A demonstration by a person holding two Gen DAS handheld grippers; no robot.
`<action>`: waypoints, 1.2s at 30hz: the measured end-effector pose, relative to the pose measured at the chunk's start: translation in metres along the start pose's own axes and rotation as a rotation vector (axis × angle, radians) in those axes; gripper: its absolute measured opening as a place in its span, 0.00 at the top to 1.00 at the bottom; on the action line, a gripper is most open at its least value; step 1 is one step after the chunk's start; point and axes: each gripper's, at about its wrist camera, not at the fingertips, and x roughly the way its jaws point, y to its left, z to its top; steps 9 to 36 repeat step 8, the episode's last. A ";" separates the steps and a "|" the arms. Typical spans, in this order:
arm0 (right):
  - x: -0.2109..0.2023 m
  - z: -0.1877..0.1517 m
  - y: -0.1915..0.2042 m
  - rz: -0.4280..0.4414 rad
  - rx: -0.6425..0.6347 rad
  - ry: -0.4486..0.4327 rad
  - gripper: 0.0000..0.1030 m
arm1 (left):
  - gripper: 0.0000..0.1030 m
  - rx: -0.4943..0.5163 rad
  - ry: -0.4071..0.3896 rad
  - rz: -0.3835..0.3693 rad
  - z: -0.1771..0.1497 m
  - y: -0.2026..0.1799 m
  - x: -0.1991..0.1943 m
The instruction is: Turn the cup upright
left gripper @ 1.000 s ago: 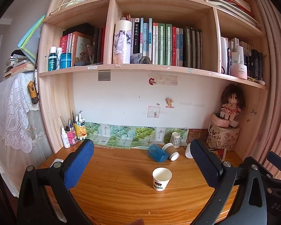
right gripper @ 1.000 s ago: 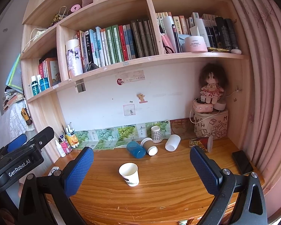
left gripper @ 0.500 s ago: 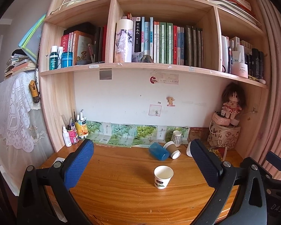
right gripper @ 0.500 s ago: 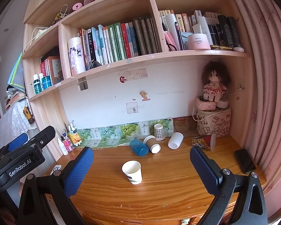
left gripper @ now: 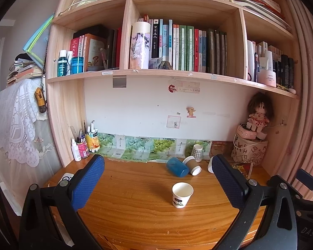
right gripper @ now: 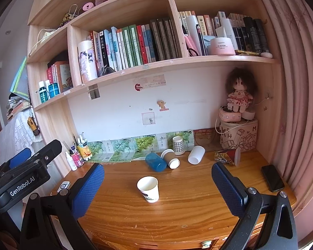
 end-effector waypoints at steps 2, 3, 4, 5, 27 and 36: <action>-0.002 -0.002 0.001 0.005 -0.001 0.003 0.00 | 0.00 0.000 0.006 0.003 -0.001 0.000 -0.002; -0.002 -0.003 0.001 0.009 0.000 0.008 0.00 | 0.00 -0.001 0.010 0.005 -0.001 0.000 -0.002; -0.003 -0.004 0.001 0.011 0.001 0.012 0.00 | 0.00 -0.001 0.015 0.006 -0.002 0.000 -0.003; -0.004 -0.006 0.001 0.013 0.003 0.016 0.00 | 0.00 -0.002 0.020 0.008 -0.002 -0.001 -0.003; -0.004 -0.006 -0.001 0.019 0.007 0.030 0.00 | 0.00 0.000 0.039 0.014 -0.004 -0.002 -0.005; -0.004 -0.006 -0.001 0.019 0.007 0.030 0.00 | 0.00 0.000 0.039 0.014 -0.004 -0.002 -0.005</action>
